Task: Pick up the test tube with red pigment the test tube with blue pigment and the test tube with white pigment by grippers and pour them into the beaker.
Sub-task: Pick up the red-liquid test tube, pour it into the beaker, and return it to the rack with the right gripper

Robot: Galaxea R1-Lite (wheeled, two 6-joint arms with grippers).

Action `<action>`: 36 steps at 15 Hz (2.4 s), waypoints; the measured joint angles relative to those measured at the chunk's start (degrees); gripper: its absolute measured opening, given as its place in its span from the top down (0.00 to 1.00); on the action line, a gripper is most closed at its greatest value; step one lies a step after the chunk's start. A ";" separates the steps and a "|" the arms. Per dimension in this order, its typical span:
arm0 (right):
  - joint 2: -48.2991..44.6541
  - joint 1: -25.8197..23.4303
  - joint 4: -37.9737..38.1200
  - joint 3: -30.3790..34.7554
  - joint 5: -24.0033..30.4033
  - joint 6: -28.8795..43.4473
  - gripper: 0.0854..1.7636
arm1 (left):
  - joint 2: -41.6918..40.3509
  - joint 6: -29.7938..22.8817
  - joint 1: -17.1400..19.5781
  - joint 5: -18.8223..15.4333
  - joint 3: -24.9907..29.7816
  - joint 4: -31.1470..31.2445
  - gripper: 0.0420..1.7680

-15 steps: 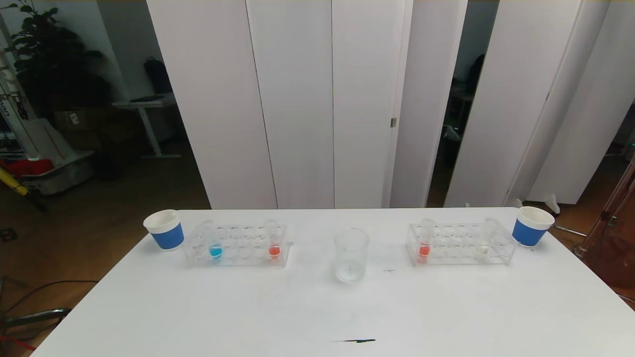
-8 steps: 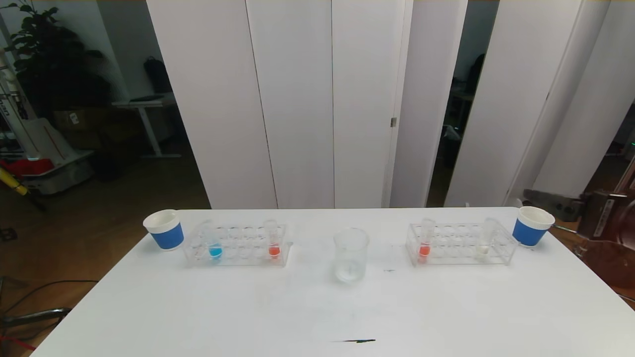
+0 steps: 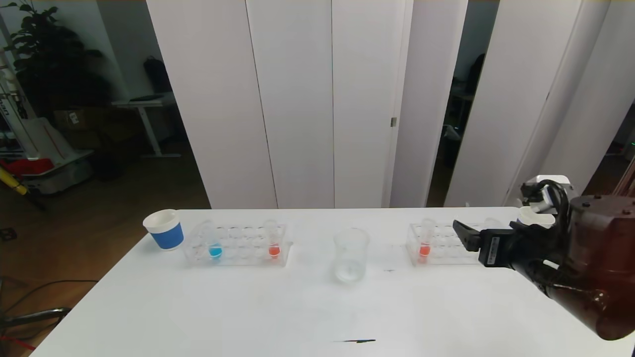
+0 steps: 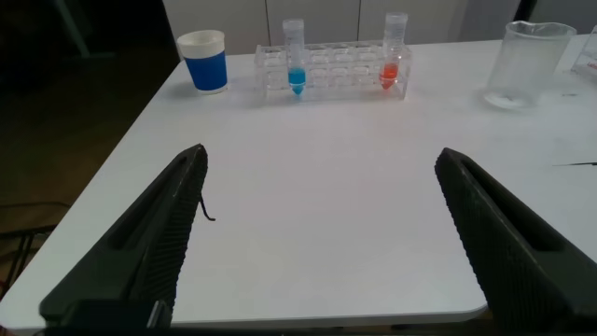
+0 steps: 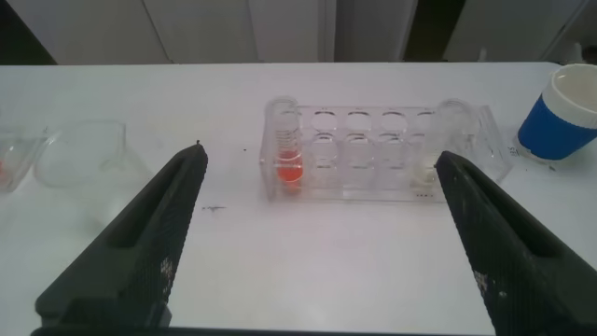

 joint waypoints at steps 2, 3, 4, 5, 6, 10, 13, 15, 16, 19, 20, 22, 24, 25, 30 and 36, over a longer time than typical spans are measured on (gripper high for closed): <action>5.49 1.48 -5.49 1.00 -3.21 -0.05 0.01 | 0.00 -0.02 0.00 0.02 0.00 0.00 0.01; 8.16 1.84 -8.51 1.02 -4.86 -0.09 0.01 | 0.00 0.00 0.00 0.00 0.00 0.00 0.01; 11.18 2.17 -11.59 0.80 -6.18 -0.46 0.01 | 0.00 0.00 0.00 0.00 0.00 0.00 0.01; 14.08 2.33 -14.28 0.33 -6.86 -1.32 0.01 | 0.00 0.00 0.00 0.00 0.00 0.00 0.01; 16.94 2.28 -16.37 -0.41 -7.31 -2.36 0.01 | 0.00 -0.02 0.00 0.00 0.00 0.00 0.01; 26.67 1.32 -18.69 -9.09 -7.70 -6.21 0.01 | 0.00 0.00 0.00 0.00 0.00 0.00 0.01; 31.83 0.74 -18.60 -16.02 -7.69 -7.98 0.01 | 0.00 0.00 0.02 0.02 0.00 0.00 0.01; 34.51 0.63 -18.60 -18.32 -7.70 -7.98 0.01 | 0.00 0.00 0.00 0.00 0.00 0.00 0.01; 35.78 0.54 -18.60 -19.15 -7.70 -7.91 0.01 | 0.00 0.00 0.00 0.02 0.00 0.00 0.01; 38.34 0.33 -18.79 -20.31 -7.73 -7.85 0.01 | 0.00 0.00 0.00 0.02 0.00 0.00 0.01; 38.75 0.32 -18.80 -20.53 -7.73 -7.79 0.01 | 0.00 0.00 0.00 0.00 0.00 0.00 0.01; 39.24 -0.10 -18.58 -21.03 -7.70 -7.83 0.01 | 0.00 -0.02 0.00 0.00 0.00 0.00 0.01; 39.47 -0.78 -18.54 -21.77 -7.62 -7.85 0.13 | 0.00 0.00 0.00 0.02 0.00 0.00 0.01; 39.52 -1.05 -18.46 -21.99 -7.50 -7.88 0.34 | 0.00 0.00 0.00 0.02 0.00 -0.02 0.01; 39.55 -1.39 -18.52 -22.02 -7.51 -7.68 0.69 | 0.00 0.00 0.00 0.00 0.00 0.00 0.01; 39.55 -2.49 -18.57 -21.93 -7.25 -7.39 0.71 | 0.00 -0.02 0.00 0.02 0.00 0.00 0.01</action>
